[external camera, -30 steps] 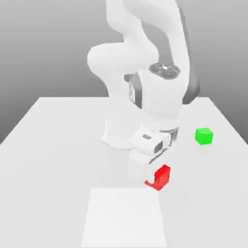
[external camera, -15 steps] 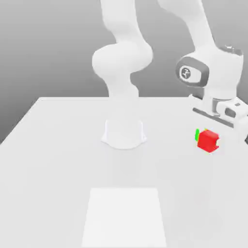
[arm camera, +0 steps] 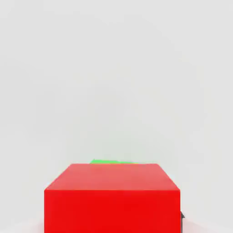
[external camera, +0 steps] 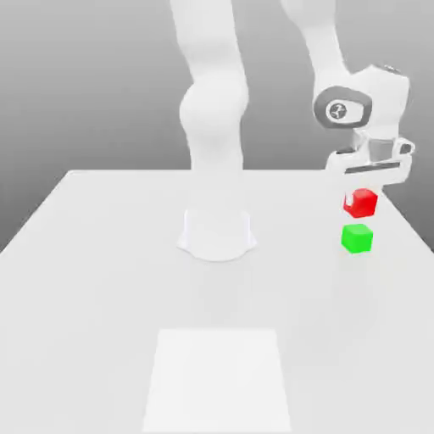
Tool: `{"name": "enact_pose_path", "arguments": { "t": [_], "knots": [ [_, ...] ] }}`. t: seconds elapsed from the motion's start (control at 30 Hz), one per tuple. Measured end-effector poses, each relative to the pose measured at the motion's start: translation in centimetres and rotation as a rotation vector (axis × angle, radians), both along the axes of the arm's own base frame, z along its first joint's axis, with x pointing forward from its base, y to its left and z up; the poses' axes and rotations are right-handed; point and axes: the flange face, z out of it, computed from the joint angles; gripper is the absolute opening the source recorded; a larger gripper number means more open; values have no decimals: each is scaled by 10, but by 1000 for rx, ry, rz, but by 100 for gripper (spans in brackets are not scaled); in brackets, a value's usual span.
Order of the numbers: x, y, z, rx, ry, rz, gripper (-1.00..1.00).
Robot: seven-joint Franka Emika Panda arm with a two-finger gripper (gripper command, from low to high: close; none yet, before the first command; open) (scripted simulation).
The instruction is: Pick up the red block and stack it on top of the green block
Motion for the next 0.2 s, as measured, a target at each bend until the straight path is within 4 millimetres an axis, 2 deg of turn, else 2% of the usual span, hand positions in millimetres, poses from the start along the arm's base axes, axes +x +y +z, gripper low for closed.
{"name": "enact_pose_path", "arguments": {
  "t": [0.17, 0.2],
  "knots": [
    [9, -1, -21, 23, -46, -9, -100],
    [11, -1, -23, 28, -55, -12, 100]
  ]
}}
